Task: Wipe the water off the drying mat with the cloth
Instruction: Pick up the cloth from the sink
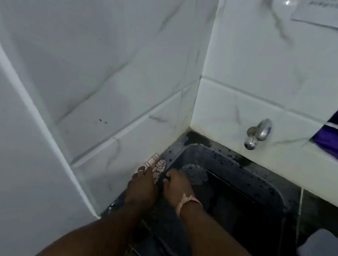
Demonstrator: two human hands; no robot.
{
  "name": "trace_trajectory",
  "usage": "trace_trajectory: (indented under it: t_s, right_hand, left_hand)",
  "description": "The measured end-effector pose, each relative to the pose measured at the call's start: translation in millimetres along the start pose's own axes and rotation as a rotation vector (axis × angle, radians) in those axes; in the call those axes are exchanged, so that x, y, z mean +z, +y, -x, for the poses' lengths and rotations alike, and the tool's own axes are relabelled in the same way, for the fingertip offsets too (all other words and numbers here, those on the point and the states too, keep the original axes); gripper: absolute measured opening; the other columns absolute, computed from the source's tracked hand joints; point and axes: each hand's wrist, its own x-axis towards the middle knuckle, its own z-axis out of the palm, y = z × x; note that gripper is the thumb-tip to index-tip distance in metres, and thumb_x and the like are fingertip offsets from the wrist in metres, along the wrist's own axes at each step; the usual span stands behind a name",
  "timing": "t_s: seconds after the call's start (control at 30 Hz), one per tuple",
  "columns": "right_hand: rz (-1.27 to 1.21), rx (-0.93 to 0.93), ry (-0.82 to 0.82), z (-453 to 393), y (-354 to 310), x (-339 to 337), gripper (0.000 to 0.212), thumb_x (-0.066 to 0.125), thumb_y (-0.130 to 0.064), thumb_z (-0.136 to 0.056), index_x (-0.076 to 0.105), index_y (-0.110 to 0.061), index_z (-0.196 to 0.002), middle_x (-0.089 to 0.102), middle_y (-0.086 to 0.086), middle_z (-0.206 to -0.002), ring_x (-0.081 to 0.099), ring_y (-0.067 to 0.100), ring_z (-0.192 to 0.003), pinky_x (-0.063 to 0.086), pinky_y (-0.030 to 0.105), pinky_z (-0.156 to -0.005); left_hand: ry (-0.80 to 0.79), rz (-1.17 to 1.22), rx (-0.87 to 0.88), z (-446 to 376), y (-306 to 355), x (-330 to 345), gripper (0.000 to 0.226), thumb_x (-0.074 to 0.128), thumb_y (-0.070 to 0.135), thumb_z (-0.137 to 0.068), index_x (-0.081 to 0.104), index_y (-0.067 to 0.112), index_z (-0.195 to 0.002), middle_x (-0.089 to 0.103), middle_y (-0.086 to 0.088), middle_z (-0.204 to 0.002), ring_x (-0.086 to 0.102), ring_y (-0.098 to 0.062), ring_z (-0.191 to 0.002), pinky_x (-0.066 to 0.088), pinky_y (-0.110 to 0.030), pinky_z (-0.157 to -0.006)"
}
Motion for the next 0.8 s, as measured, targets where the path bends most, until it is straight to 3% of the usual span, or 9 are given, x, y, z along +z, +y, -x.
trace_trajectory:
  t_s: [0.17,0.3,0.37,0.4,0.47,0.53,0.67,0.73,0.8]
  right_hand:
    - [-0.248,0.161,-0.053,-38,-5,35,0.033,0.044,-0.015,-0.105,0.053,-0.004,-0.134,0.062,0.019,-0.128,0.057,0.035,-0.120,0.043,0.028,-0.087]
    - [-0.529,0.291,-0.097,-62,-8,60,0.040,0.049,-0.006,-0.103,0.048,-0.001,-0.143,0.056,0.015,-0.140,0.050,0.030,-0.132,0.040,0.011,-0.094]
    - [-0.641,0.366,-0.086,-76,-7,73,0.040,0.050,-0.020,-0.104,0.052,-0.009,-0.142,0.058,0.010,-0.141,0.051,0.028,-0.132,0.042,0.028,-0.109]
    - [-0.689,0.410,-0.070,-85,-3,80,0.037,0.052,-0.023,-0.103,0.057,-0.011,-0.138,0.062,0.010,-0.136,0.055,0.028,-0.128,0.046,0.034,-0.106]
    - [-0.788,0.517,-0.036,-96,4,86,0.030,0.059,-0.022,-0.099,0.064,-0.010,-0.125,0.069,0.010,-0.119,0.064,0.027,-0.110,0.053,0.026,-0.081]
    - [-0.899,0.587,-0.016,-103,7,85,0.030,0.066,-0.023,-0.095,0.063,-0.010,-0.121,0.069,0.007,-0.114,0.066,0.020,-0.097,0.048,0.017,-0.062]
    - [-0.913,0.630,0.045,-111,9,85,0.019,0.066,-0.013,-0.094,0.061,-0.010,-0.113,0.066,0.005,-0.098,0.060,0.013,-0.080,0.045,0.013,-0.057]
    - [-0.864,0.668,0.045,-115,12,86,0.015,0.064,-0.012,-0.092,0.060,-0.007,-0.106,0.064,0.009,-0.092,0.059,0.016,-0.077,0.050,0.021,-0.060]
    - [-0.846,0.675,0.021,-117,17,87,0.017,0.064,-0.009,-0.090,0.062,-0.006,-0.106,0.066,0.015,-0.099,0.061,0.021,-0.081,0.052,0.026,-0.063]
  left_hand:
    - [-0.074,-0.073,0.007,-31,-25,25,0.075,0.052,0.036,-0.099,0.014,0.014,-0.159,0.026,-0.012,-0.163,0.035,-0.029,-0.144,0.033,-0.041,-0.116]
    - [-0.070,-0.137,0.011,-46,-34,44,0.079,0.053,0.031,-0.097,0.010,0.011,-0.160,0.035,-0.014,-0.157,0.036,-0.030,-0.142,0.030,-0.039,-0.119]
    - [-0.109,-0.168,-0.002,-55,-36,50,0.075,0.051,0.031,-0.096,0.014,0.011,-0.158,0.036,-0.014,-0.154,0.036,-0.030,-0.140,0.030,-0.039,-0.118]
    - [-0.130,-0.193,0.008,-57,-35,53,0.072,0.049,0.031,-0.096,0.017,0.011,-0.157,0.038,-0.014,-0.152,0.038,-0.030,-0.138,0.030,-0.039,-0.117]
    - [-0.145,-0.241,0.043,-56,-32,58,0.065,0.050,0.028,-0.094,0.028,0.013,-0.153,0.044,-0.012,-0.146,0.041,-0.029,-0.131,0.033,-0.038,-0.113]
    - [-0.103,-0.197,0.030,-51,-32,62,0.058,0.055,0.026,-0.092,0.042,0.015,-0.147,0.048,-0.010,-0.142,0.044,-0.028,-0.128,0.035,-0.038,-0.112]
    - [0.009,-0.028,-0.053,-50,-29,67,0.054,0.067,0.028,-0.086,0.058,0.014,-0.137,0.054,-0.012,-0.138,0.051,-0.032,-0.127,0.043,-0.044,-0.108]
    - [0.024,-0.032,-0.075,-51,-28,70,0.049,0.054,0.037,-0.093,0.057,0.019,-0.139,0.056,-0.008,-0.140,0.053,-0.028,-0.128,0.044,-0.041,-0.109]
    - [0.033,0.055,-0.099,-56,-25,68,0.045,0.039,0.035,-0.095,0.064,0.018,-0.129,0.065,-0.006,-0.128,0.059,-0.025,-0.117,0.047,-0.040,-0.102]
